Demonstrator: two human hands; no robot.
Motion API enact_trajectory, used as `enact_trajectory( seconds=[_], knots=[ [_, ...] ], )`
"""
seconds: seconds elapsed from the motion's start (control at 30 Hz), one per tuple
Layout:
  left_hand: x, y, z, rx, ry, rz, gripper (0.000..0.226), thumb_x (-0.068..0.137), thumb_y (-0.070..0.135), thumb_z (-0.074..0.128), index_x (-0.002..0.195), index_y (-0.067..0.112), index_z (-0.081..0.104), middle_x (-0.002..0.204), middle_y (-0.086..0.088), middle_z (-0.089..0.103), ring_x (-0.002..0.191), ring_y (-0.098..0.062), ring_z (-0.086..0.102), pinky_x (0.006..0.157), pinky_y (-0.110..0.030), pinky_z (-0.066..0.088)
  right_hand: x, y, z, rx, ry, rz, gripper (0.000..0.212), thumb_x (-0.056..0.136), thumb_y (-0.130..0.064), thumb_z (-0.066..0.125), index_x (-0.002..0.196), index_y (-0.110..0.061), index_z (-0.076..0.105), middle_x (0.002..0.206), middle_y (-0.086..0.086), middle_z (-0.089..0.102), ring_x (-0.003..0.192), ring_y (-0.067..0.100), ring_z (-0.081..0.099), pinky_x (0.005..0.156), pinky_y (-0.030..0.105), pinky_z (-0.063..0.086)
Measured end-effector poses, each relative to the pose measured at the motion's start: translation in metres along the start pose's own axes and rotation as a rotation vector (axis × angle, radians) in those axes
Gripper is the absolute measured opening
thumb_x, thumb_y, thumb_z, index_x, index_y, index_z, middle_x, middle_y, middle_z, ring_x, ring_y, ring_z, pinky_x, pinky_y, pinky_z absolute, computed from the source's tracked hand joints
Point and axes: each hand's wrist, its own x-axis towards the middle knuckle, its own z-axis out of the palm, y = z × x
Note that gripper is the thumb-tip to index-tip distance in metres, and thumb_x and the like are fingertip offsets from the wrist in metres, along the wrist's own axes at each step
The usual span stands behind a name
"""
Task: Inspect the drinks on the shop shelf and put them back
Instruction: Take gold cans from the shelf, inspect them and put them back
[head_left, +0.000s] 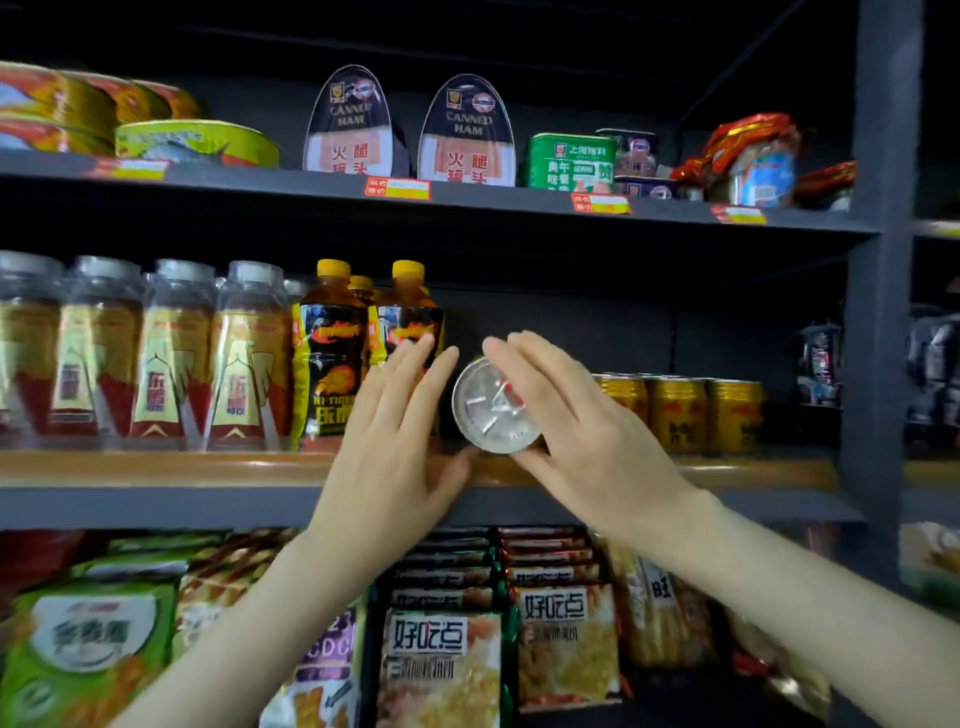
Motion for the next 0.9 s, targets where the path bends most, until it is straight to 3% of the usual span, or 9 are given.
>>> enact_trajectory(
  seconds=[0.17, 0.23, 0.3, 0.4, 0.47, 0.57, 0.67, 0.77, 0.9],
  knots=[
    [-0.063, 0.063, -0.024, -0.455, 0.004, 0.072, 0.072, 0.091, 0.036, 0.060, 0.149, 0.023, 0.019, 0.158, 0.010, 0.019, 0.146, -0.021, 0.025, 0.114, -0.050, 0.028, -0.061, -0.044, -0.041, 0.068, 0.058, -0.270, 0.047, 0.100, -0.011, 0.053, 0.142, -0.014, 0.032, 0.139, 0.012, 0.038, 0.136, 0.030, 0.038, 0.113, 0.041, 0.036],
    [-0.086, 0.081, -0.034, -0.455, 0.005, 0.129, 0.064, 0.097, 0.039, 0.052, 0.150, 0.032, 0.017, 0.159, 0.012, 0.017, 0.146, -0.020, 0.026, 0.114, -0.053, 0.027, -0.091, -0.057, -0.061, 0.125, 0.026, -0.353, 0.040, 0.101, -0.017, 0.052, 0.138, -0.020, 0.038, 0.138, 0.009, 0.040, 0.136, 0.029, 0.039, 0.113, 0.042, 0.035],
    [-0.103, 0.103, -0.041, -0.388, -0.036, 0.121, 0.054, 0.101, 0.042, 0.043, 0.149, 0.032, 0.020, 0.159, 0.010, 0.020, 0.145, -0.017, 0.026, 0.117, -0.047, 0.024, -0.121, -0.069, -0.078, 0.214, -0.002, -0.375, 0.036, 0.101, -0.021, 0.054, 0.134, -0.022, 0.041, 0.137, 0.007, 0.041, 0.136, 0.028, 0.042, 0.110, 0.043, 0.039],
    [-0.135, 0.143, -0.046, -0.327, -0.158, 0.071, 0.040, 0.106, 0.037, 0.031, 0.139, 0.015, 0.036, 0.147, -0.004, 0.036, 0.142, -0.010, 0.028, 0.118, -0.032, 0.022, -0.169, -0.089, -0.094, 0.336, -0.056, -0.304, 0.036, 0.100, -0.019, 0.056, 0.133, -0.020, 0.043, 0.136, 0.009, 0.042, 0.135, 0.029, 0.043, 0.109, 0.044, 0.041],
    [-0.164, 0.165, -0.049, -0.361, -0.307, 0.000, 0.043, 0.100, 0.032, 0.044, 0.137, 0.009, 0.037, 0.143, -0.008, 0.038, 0.139, -0.012, 0.033, 0.116, -0.026, 0.024, -0.199, -0.102, -0.102, 0.397, -0.132, -0.231, 0.035, 0.101, -0.014, 0.051, 0.135, -0.018, 0.041, 0.138, 0.011, 0.040, 0.136, 0.029, 0.040, 0.111, 0.042, 0.038],
    [-0.211, 0.188, -0.056, -0.400, -0.467, -0.103, 0.062, 0.090, 0.041, 0.059, 0.137, 0.007, 0.037, 0.140, -0.010, 0.042, 0.131, -0.022, 0.041, 0.113, -0.025, 0.028, -0.238, -0.124, -0.109, 0.532, -0.283, -0.131, 0.039, 0.103, -0.007, 0.042, 0.140, -0.016, 0.036, 0.143, 0.011, 0.035, 0.141, 0.029, 0.032, 0.115, 0.038, 0.032],
    [-0.244, 0.204, -0.061, -0.421, -0.534, -0.181, 0.065, 0.086, 0.034, 0.067, 0.137, 0.008, 0.037, 0.139, -0.013, 0.046, 0.130, -0.023, 0.042, 0.113, -0.026, 0.030, -0.267, -0.148, -0.112, 0.670, -0.400, -0.037, 0.060, 0.091, 0.004, 0.058, 0.140, -0.018, 0.033, 0.145, 0.010, 0.032, 0.144, 0.027, 0.026, 0.116, 0.039, 0.030],
    [-0.263, 0.211, -0.063, -0.424, -0.556, -0.201, 0.067, 0.082, 0.025, 0.074, 0.136, 0.007, 0.038, 0.137, -0.012, 0.045, 0.129, -0.023, 0.042, 0.112, -0.022, 0.027, -0.283, -0.167, -0.113, 0.758, -0.476, 0.068, 0.077, 0.079, 0.011, 0.071, 0.138, -0.020, 0.033, 0.146, 0.007, 0.029, 0.146, 0.024, 0.022, 0.110, 0.042, 0.039],
    [-0.281, 0.209, -0.069, -0.442, -0.640, -0.283, 0.077, 0.075, 0.024, 0.082, 0.138, 0.009, 0.040, 0.135, -0.010, 0.048, 0.126, -0.020, 0.043, 0.109, -0.023, 0.031, -0.296, -0.189, -0.115, 0.922, -0.541, 0.288, 0.080, 0.075, 0.015, 0.070, 0.135, -0.026, 0.035, 0.150, -0.008, 0.025, 0.147, 0.010, 0.017, 0.114, 0.025, 0.029]
  ],
)
